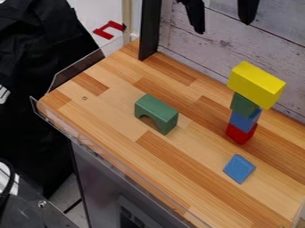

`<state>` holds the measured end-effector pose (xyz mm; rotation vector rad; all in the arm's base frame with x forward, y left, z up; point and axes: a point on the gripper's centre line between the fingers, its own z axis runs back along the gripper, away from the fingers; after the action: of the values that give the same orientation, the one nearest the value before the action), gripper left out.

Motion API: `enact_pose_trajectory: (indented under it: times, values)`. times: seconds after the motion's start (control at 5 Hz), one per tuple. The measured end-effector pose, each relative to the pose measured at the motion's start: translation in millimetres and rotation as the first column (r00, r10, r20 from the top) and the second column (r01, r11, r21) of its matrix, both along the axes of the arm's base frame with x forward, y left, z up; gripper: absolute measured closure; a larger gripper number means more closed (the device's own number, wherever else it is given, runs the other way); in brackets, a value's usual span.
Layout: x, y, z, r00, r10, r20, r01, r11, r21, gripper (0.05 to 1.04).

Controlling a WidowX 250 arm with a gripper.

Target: Put the green block and remove of the yellow rectangular

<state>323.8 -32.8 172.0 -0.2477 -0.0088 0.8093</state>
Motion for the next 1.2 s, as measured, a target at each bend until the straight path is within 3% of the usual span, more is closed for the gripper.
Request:
enact_pose_trajectory:
  times: [0.2,0.4,0.6,0.8,1.0,1.2]
  values:
    - [-1,0,-11.5,0.999,0.001,-0.039,-0.001,1.000,0.000,0.084]
    - [-13,18,-24.5,0.979,0.185,-0.083,-0.183,0.983,0.032,0.084]
    - [-24,38,-38.1,0.892,0.446,-0.077,-0.442,0.895,0.062,0.084]
    - [-26,43,-51.4,0.804,0.590,-0.075,-0.585,0.807,0.082,0.084]
    - [-22,47,-63.6,0.799,0.599,-0.048,-0.594,0.800,0.091,0.084]
    - [-17,47,-90.0,0.824,0.561,-0.083,-0.550,0.826,0.119,0.084]
